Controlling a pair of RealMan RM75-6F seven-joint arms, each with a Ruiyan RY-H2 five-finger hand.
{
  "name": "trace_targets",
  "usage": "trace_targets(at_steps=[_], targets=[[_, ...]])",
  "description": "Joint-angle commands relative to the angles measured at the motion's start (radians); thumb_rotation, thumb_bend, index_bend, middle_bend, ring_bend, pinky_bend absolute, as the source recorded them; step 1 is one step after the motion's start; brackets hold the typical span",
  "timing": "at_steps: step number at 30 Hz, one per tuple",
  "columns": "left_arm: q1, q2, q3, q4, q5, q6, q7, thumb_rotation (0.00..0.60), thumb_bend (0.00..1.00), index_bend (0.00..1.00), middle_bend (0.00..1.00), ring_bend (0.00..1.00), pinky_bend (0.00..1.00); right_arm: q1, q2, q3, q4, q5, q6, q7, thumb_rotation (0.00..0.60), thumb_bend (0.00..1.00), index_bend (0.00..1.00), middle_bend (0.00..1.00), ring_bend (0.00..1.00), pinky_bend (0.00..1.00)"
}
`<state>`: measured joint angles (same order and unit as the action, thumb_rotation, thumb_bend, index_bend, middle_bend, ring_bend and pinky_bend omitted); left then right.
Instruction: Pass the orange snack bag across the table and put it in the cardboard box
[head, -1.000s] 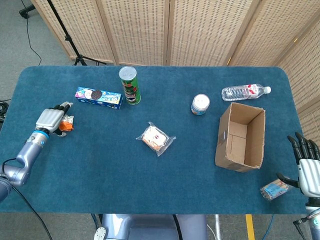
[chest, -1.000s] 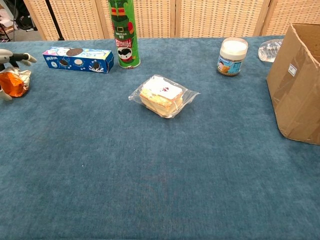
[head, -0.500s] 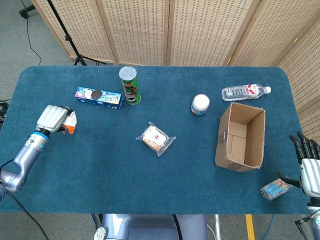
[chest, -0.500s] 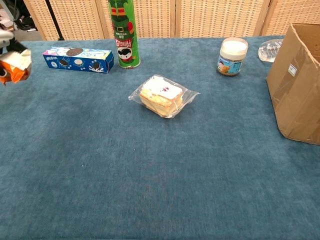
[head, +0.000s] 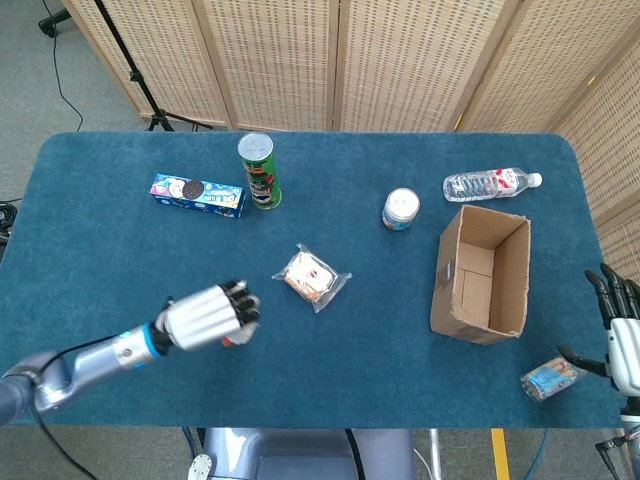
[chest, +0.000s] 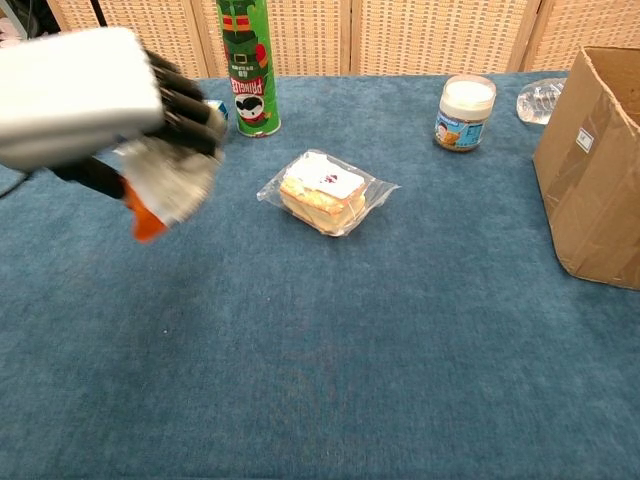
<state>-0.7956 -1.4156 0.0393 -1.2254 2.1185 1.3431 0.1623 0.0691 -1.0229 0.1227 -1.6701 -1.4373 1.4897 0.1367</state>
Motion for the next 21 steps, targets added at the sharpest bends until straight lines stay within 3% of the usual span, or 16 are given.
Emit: trace_targets(at_steps=[1,8,10,11,12,13,15,18,21], targets=[[-0.08,-0.083,-0.002,-0.016,0.059,-0.061,0.071,0.6,0.32,0.7,0.55,0.5,0.6,0.0,0.003,0.001,0.003,0.002,-0.002,0.008,0.6,0.0,0.0,0.0,0.0,0.0],[-0.144,-0.236,-0.012,0.054,0.067,-0.121,0.103,0.6,0.3,0.7,0.55,0.5,0.6,-0.001,0.01,0.004,0.008,0.009,-0.007,0.032,0.6,0.0,0.0,0.0,0.0,0.0],[-0.149,-0.272,-0.014,0.077,0.051,-0.143,0.122,0.6,0.26,0.7,0.53,0.49,0.6,-0.002,0.013,0.004,0.009,0.012,-0.008,0.038,0.6,0.0,0.0,0.0,0.0,0.0],[-0.148,-0.279,-0.015,0.08,0.045,-0.151,0.132,0.6,0.2,0.66,0.47,0.46,0.6,-0.002,0.013,0.004,0.01,0.012,-0.008,0.039,0.6,0.0,0.0,0.0,0.0,0.0],[-0.146,-0.285,-0.017,0.081,0.031,-0.17,0.15,0.6,0.12,0.57,0.34,0.37,0.58,-0.002,0.014,0.005,0.01,0.012,-0.008,0.041,0.6,0.0,0.0,0.0,0.0,0.0],[-0.141,-0.286,-0.019,0.074,0.012,-0.195,0.17,0.6,0.05,0.42,0.18,0.22,0.53,-0.003,0.015,0.005,0.01,0.012,-0.007,0.043,0.6,0.0,0.0,0.0,0.0,0.0],[-0.132,-0.282,-0.025,0.043,-0.024,-0.23,0.205,0.6,0.0,0.17,0.01,0.03,0.41,-0.004,0.016,0.005,0.01,0.011,-0.006,0.046,0.6,0.0,0.0,0.0,0.0,0.0],[-0.128,-0.263,-0.024,-0.002,-0.034,-0.216,0.212,0.6,0.0,0.01,0.0,0.0,0.32,-0.005,0.017,0.006,0.011,0.012,-0.004,0.048,0.6,0.0,0.0,0.0,0.0,0.0],[-0.126,-0.227,-0.009,-0.051,-0.04,-0.194,0.181,0.6,0.0,0.0,0.0,0.0,0.25,-0.005,0.016,0.005,0.009,0.012,-0.006,0.043,0.6,0.0,0.0,0.0,0.0,0.0]])
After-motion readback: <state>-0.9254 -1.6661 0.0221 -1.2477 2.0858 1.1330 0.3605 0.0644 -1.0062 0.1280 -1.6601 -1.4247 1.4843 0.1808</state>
